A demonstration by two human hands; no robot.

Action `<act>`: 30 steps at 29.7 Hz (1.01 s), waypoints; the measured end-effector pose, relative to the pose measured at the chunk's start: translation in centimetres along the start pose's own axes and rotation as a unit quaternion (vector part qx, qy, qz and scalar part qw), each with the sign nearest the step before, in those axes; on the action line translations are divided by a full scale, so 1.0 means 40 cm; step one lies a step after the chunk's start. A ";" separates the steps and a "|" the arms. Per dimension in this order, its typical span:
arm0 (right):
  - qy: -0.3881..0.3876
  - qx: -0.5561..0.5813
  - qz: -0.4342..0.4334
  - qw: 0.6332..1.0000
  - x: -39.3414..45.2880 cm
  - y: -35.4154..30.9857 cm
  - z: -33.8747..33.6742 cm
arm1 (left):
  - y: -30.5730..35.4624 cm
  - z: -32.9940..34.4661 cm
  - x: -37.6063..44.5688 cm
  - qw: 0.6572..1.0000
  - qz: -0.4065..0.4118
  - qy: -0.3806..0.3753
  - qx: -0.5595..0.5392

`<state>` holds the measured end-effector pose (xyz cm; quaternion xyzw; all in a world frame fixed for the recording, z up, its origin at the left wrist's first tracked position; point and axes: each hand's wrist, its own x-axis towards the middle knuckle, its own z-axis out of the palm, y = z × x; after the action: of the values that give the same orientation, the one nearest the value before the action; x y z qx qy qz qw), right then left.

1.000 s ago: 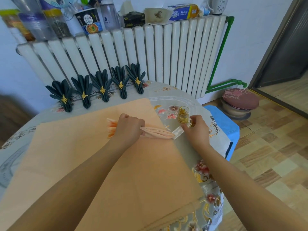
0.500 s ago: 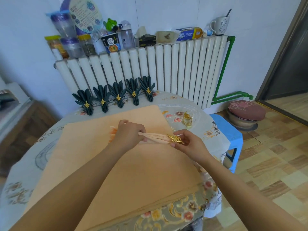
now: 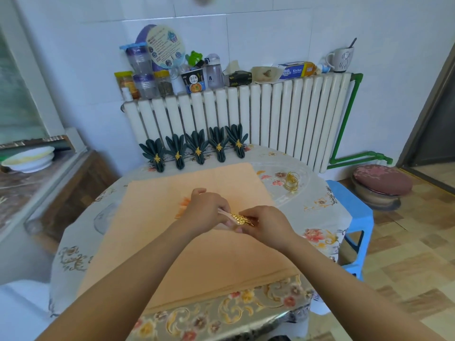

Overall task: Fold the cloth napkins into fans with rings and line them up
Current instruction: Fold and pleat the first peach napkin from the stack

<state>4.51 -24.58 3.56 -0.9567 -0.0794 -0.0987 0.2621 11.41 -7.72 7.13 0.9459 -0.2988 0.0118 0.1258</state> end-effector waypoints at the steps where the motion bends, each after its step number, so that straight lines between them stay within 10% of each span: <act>1: -0.016 -0.016 -0.008 1.000 -0.001 -0.009 0.003 | -0.002 0.001 -0.008 1.000 -0.002 -0.011 -0.003; 13: -0.081 -0.005 -0.050 0.995 -0.026 -0.020 0.066 | -0.012 0.060 -0.061 0.990 0.020 -0.049 -0.133; 23: -0.055 0.009 0.018 0.998 -0.061 -0.001 0.127 | -0.071 0.078 -0.082 0.987 0.078 -0.080 0.114; 30: 0.025 -0.011 0.051 0.998 -0.085 -0.049 0.167 | -0.085 0.108 -0.077 0.991 0.117 0.012 0.062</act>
<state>1.80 -19.78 -1.91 -0.9596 -0.0232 -0.1097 0.2580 10.60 -4.34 1.86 0.9100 -0.4050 0.0563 0.0681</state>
